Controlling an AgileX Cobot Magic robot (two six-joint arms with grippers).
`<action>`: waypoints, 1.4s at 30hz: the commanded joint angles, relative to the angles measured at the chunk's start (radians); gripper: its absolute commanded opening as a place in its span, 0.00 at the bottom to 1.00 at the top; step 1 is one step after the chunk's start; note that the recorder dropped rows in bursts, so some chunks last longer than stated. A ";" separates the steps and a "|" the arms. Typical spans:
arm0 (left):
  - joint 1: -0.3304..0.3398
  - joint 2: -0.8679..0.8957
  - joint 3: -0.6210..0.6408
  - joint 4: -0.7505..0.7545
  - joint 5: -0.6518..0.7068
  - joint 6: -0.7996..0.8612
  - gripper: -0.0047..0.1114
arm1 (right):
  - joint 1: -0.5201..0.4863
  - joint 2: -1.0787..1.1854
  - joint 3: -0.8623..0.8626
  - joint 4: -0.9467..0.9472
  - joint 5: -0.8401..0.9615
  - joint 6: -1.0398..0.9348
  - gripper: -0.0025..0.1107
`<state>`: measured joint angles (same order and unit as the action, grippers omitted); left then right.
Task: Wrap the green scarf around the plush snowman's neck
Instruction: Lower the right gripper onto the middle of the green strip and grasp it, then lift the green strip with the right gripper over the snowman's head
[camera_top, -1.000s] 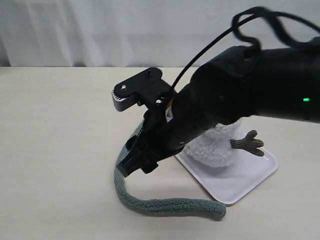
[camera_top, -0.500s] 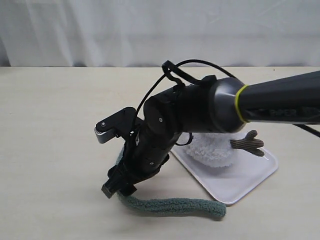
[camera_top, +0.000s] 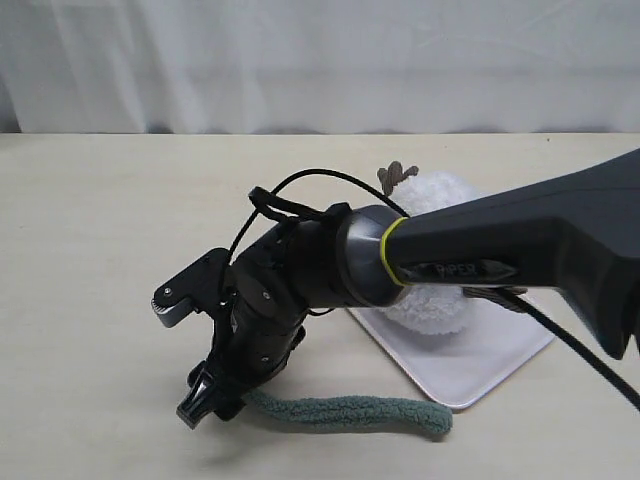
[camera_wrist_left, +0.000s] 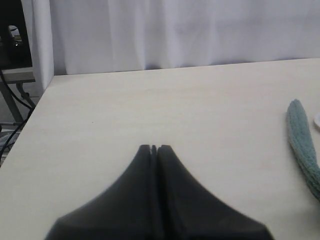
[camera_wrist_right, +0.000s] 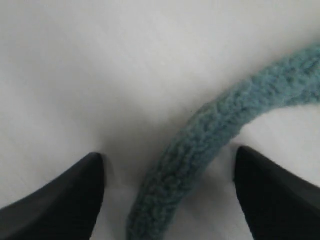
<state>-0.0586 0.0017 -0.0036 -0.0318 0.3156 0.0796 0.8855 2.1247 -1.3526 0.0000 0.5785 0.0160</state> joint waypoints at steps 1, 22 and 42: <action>0.001 -0.002 0.004 -0.008 -0.007 0.001 0.04 | -0.001 0.013 -0.003 -0.016 -0.001 0.003 0.55; 0.001 -0.002 0.004 -0.008 -0.007 0.001 0.04 | 0.001 -0.082 -0.298 -0.063 0.497 -0.152 0.06; 0.001 -0.002 0.004 -0.006 -0.007 0.001 0.04 | -0.010 -0.447 -0.278 -0.599 0.643 -0.045 0.06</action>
<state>-0.0586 0.0017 -0.0036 -0.0318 0.3156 0.0796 0.8855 1.6807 -1.6658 -0.5733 1.2098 -0.0420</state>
